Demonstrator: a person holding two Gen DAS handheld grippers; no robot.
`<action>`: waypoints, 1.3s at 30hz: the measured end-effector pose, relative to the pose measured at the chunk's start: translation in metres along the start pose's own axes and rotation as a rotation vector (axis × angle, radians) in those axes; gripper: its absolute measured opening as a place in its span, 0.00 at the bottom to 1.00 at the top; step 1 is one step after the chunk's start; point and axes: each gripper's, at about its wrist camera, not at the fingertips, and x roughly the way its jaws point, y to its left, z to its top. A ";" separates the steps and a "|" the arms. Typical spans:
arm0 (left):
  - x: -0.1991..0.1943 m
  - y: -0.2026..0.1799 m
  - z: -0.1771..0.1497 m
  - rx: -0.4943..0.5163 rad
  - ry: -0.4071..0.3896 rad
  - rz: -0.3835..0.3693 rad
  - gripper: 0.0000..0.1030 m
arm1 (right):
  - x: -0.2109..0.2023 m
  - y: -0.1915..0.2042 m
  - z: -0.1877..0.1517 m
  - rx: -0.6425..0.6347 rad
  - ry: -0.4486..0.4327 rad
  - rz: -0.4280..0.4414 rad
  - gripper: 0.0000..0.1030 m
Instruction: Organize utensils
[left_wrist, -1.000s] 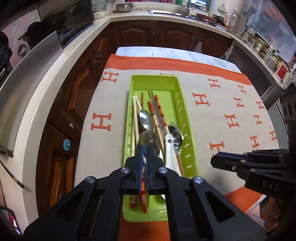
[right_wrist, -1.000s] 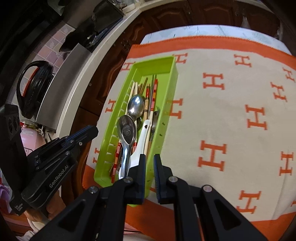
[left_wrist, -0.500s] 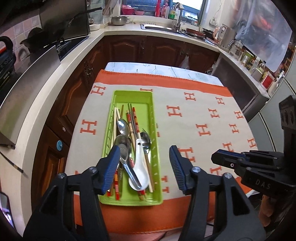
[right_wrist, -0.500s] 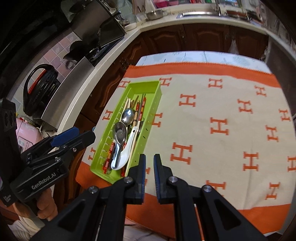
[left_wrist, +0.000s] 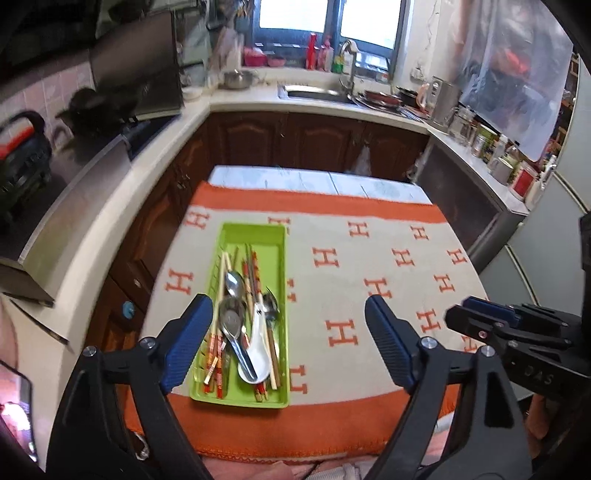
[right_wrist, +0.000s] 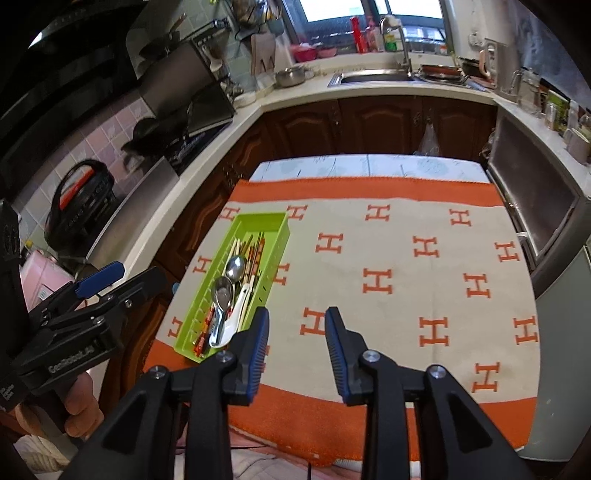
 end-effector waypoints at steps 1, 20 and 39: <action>-0.004 -0.005 0.004 -0.003 0.006 0.030 0.81 | -0.004 -0.001 0.000 0.004 -0.009 0.002 0.34; -0.010 -0.051 0.011 0.030 -0.003 0.088 0.81 | -0.027 -0.006 0.002 0.019 -0.134 -0.052 0.43; 0.011 -0.062 0.012 0.057 0.031 0.089 0.81 | -0.019 -0.017 0.002 0.051 -0.125 -0.047 0.43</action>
